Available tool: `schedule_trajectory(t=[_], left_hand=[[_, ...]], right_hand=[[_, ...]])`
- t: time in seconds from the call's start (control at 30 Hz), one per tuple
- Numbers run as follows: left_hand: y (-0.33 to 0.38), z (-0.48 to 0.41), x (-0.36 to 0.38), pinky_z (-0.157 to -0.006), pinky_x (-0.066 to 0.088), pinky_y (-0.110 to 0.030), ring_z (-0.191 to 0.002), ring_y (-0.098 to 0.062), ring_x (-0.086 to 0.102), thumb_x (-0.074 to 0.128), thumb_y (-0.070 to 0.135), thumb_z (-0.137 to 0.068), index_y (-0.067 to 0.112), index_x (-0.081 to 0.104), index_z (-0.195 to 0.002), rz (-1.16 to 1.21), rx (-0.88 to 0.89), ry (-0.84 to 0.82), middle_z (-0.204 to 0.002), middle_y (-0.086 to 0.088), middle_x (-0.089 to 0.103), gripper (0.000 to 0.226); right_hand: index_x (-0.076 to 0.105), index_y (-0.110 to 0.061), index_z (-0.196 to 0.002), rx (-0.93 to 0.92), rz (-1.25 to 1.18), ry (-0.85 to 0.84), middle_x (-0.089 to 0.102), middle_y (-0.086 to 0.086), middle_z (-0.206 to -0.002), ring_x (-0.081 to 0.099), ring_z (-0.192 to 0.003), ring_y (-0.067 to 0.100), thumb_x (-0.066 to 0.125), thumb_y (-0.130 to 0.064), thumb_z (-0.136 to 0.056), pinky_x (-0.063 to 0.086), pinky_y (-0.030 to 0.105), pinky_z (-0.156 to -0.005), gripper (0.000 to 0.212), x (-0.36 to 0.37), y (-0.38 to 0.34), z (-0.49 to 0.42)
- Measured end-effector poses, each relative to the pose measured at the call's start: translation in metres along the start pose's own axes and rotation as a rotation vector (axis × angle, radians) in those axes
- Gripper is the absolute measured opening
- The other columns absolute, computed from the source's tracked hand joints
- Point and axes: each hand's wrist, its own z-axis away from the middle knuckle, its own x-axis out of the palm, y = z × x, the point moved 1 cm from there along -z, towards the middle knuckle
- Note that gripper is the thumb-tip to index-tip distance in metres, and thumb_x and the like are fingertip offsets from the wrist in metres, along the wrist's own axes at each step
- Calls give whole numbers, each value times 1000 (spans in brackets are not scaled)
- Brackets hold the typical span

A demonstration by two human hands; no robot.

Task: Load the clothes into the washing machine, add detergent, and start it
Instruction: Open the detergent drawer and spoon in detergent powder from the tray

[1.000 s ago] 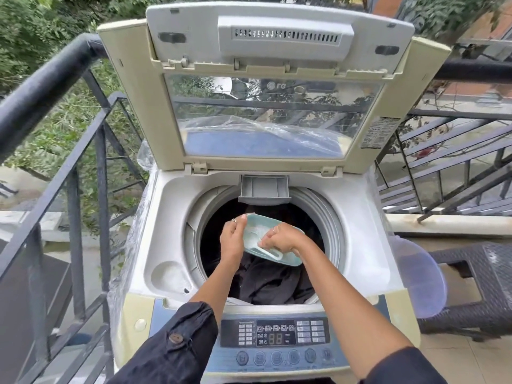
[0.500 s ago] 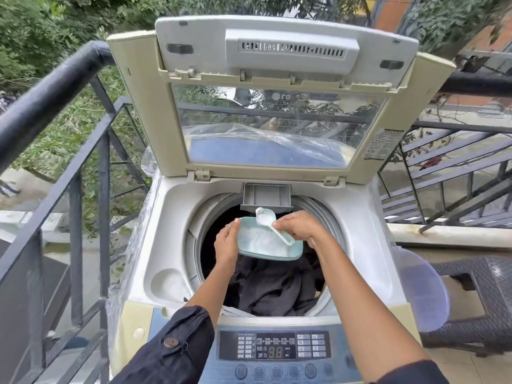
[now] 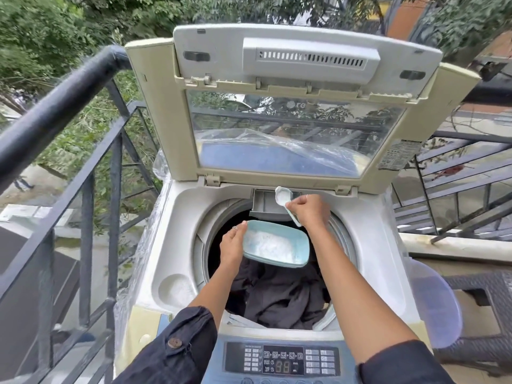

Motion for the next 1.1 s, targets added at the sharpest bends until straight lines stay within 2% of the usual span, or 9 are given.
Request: schedule_trajectory(t=[0.1,0.23,0.43,0.53,0.7,0.83,0.93,1.1], left_hand=[[-3,-3,-2,-81,46,-27,-92,-18,62,56,39,-92,18,70,-92,-15,2,-8,-97,-3,67,26],[-2,-4,-2,-71,44,-25,-81,-14,59,56,37,-93,14,68,-86,-6,-4,-11,-88,0,65,27],[-4,-5,-4,-76,45,-27,-82,-17,61,56,38,-93,13,70,-90,-3,-7,-15,-92,-3,66,29],[-2,-3,-3,-71,45,-24,-80,-14,60,55,36,-93,11,69,-95,-1,-8,-9,-92,-2,65,29],[0,0,-2,-73,45,-25,-85,-15,61,55,38,-93,13,69,-96,-3,-10,-10,-95,-2,66,29],[-1,0,-1,-82,45,-33,-88,-21,62,57,43,-90,18,69,-81,-16,-16,-7,-93,-4,67,29],[0,2,-1,-81,45,-33,-86,-21,62,57,43,-90,19,66,-75,-20,-21,-5,-91,-4,66,30],[6,7,-1,-74,44,-27,-84,-17,60,56,37,-93,17,67,-83,2,-10,3,-91,-2,65,25]], right_hand=[[74,-15,-76,-86,96,78,74,6,-82,67,-82,26,67,-20,-80,41,24,-64,10,3,-3,3],[72,-14,-77,-176,175,159,73,7,-82,67,-81,24,70,-19,-80,47,28,-72,6,9,-4,4],[73,-13,-76,-238,202,201,73,8,-80,67,-78,25,69,-15,-80,54,33,-73,6,10,-6,5],[73,-12,-77,-263,212,227,72,9,-83,66,-80,25,67,-11,-81,51,32,-72,6,8,-5,6],[72,-6,-81,-322,245,289,67,12,-93,61,-90,27,65,-5,-82,48,33,-78,7,6,-4,8],[70,-2,-77,-381,234,341,65,14,-89,58,-90,29,66,-2,-81,48,38,-88,6,5,-3,9],[68,-2,-76,-433,228,384,65,13,-87,56,-88,28,69,-4,-80,46,36,-82,5,5,-3,9],[68,-1,-71,-516,213,480,65,12,-78,58,-75,28,75,0,-70,49,34,-74,7,4,-3,11]])
